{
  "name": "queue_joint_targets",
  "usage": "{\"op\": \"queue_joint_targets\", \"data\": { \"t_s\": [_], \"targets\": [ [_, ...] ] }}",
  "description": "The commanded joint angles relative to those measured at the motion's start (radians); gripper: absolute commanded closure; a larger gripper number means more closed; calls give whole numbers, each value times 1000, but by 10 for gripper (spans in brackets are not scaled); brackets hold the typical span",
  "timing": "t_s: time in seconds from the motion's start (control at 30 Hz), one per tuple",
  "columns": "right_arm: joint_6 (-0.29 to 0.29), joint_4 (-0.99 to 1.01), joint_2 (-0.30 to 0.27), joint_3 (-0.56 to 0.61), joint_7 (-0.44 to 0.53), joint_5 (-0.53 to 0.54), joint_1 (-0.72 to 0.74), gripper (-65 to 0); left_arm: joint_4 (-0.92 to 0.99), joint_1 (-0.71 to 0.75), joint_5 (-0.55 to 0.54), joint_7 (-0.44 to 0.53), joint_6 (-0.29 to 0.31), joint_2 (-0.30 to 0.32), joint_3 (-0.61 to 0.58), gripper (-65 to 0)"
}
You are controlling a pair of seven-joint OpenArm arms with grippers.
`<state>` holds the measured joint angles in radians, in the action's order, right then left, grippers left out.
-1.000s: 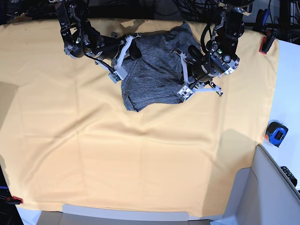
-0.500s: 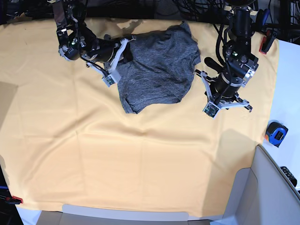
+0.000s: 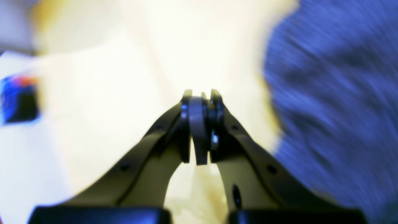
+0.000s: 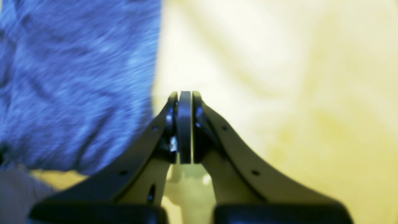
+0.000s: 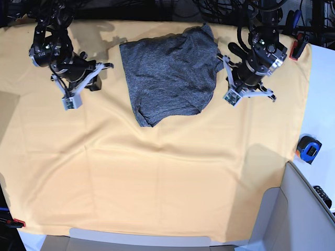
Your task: Fold the T-shirt properly
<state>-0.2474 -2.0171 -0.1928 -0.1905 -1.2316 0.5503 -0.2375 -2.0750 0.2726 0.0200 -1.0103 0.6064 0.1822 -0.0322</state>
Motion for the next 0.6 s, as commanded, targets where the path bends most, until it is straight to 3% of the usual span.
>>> {"op": "queue_joint_targets", "data": {
  "t_s": [0.0, 0.13, 0.2, 0.37, 0.43, 0.57],
  "targets": [
    [-3, -21, -9, -45, 13, 17, -12, 0, -19, 24, 7, 25, 10, 1, 30, 0],
    [-2, -21, -18, -205, 5, 44, -109, 0, -22, 161, 5, 100, 68, -16, 214, 0],
    [-2, -23, -20, -274, -53, 44, -167, 0, -22, 250, -4, 149, 92, -16, 326, 0],
    [-2, -21, -14, -370, -86, 44, -352, 0, -22, 459, -222, 183, 92, -16, 570, 0],
    [-2, -17, -1, -375, -87, 40, -412, 0, -19, 489, -311, 112, 92, -20, 644, 0],
    [-2, 9, 85, -373, -89, 1, -501, 0, 38, 497, -461, -104, 92, -53, 717, 0]
  ]
}}
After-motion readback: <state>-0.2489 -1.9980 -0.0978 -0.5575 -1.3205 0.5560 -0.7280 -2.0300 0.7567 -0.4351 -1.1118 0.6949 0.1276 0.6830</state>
